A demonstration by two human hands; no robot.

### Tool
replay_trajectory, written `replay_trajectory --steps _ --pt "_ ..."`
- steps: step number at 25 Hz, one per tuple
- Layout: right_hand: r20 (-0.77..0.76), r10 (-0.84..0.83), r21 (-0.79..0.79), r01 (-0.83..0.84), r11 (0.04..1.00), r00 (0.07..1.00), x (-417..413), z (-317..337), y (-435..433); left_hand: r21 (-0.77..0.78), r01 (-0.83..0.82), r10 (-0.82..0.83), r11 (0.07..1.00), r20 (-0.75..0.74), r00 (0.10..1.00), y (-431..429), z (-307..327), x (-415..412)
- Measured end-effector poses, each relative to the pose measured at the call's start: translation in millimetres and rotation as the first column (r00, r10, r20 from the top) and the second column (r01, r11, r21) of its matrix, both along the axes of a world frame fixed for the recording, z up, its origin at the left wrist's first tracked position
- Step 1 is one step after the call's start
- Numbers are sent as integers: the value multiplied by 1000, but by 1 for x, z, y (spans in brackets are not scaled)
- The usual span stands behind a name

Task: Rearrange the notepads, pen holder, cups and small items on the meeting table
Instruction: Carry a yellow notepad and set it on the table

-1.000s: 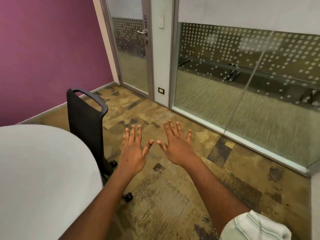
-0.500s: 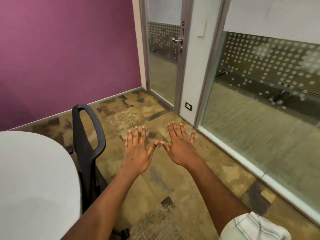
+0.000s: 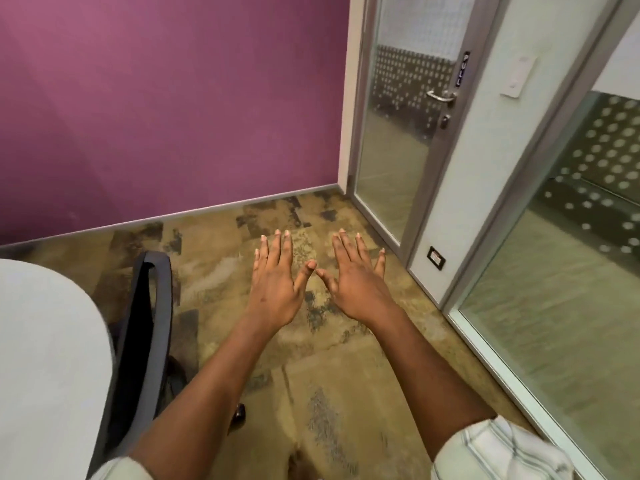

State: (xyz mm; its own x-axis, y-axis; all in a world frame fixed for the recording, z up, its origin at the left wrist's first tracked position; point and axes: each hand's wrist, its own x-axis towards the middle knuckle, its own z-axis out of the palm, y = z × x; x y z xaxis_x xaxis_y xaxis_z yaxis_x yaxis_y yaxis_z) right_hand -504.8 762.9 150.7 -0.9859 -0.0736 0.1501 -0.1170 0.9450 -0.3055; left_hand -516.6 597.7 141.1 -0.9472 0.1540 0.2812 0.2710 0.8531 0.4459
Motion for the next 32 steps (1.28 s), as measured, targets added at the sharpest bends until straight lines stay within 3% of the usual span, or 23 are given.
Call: replay_trajectory --steps 10,20,26,32 --pt "29 110 -27 -109 994 994 -232 1 -22 -2 -68 68 998 96 993 -19 0 -206" --pt "43 373 -43 -372 927 927 -446 -7 -79 -8 -328 326 945 114 938 -63 -12 -372" --pt "42 568 -8 -568 823 822 -560 -4 -139 23 -521 517 853 90 851 -103 -13 -446" --pt "45 780 125 -778 616 625 -627 -20 -248 -33 -684 683 728 115 721 -191 -37 -495"
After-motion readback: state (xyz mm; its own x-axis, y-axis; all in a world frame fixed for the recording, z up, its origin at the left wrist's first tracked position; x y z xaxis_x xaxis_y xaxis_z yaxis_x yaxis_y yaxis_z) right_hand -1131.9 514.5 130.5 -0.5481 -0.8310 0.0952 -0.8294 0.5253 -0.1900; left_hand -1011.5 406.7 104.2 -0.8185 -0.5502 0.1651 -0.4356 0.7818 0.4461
